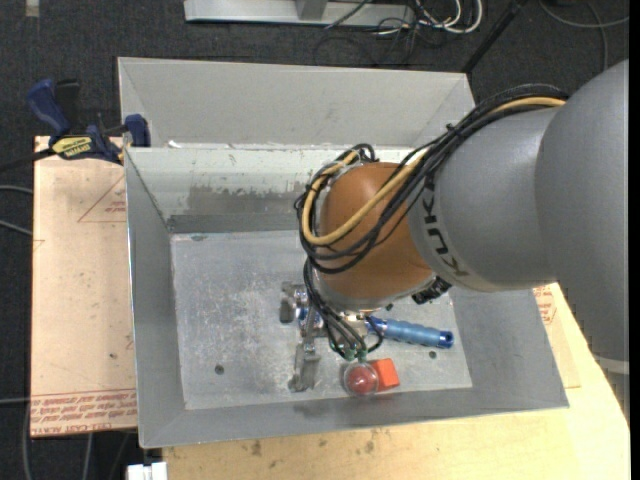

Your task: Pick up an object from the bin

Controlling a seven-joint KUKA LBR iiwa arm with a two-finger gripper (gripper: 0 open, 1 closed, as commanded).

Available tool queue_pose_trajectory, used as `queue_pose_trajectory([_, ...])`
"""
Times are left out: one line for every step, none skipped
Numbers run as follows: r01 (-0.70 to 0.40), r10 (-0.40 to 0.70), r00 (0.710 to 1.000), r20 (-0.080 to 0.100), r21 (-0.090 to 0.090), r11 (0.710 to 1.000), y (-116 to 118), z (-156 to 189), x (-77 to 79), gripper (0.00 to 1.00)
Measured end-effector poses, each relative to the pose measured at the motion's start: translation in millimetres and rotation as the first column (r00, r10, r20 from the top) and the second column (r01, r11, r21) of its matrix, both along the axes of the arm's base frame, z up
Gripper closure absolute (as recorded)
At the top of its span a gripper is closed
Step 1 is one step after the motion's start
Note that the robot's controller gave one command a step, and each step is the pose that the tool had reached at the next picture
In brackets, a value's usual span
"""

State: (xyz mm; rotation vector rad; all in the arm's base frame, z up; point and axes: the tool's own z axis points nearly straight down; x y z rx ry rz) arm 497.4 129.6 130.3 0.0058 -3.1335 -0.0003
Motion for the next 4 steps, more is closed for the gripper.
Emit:
queue_pose_trajectory([-0.148,0.148,0.989,0.018,0.003,0.989,46,41,70.5,0.00])
queue_pose_trajectory([-0.172,0.172,0.985,0.003,-0.003,0.985,-48,-3,45.1,0.00])
queue_pose_trajectory([-0.056,0.056,0.998,0.006,0.000,0.998,-77,-63,71.3,0.00])
queue_pose_trajectory([-0.056,0.056,0.998,0.008,0.002,0.998,-75,-61,71.5,1.00])
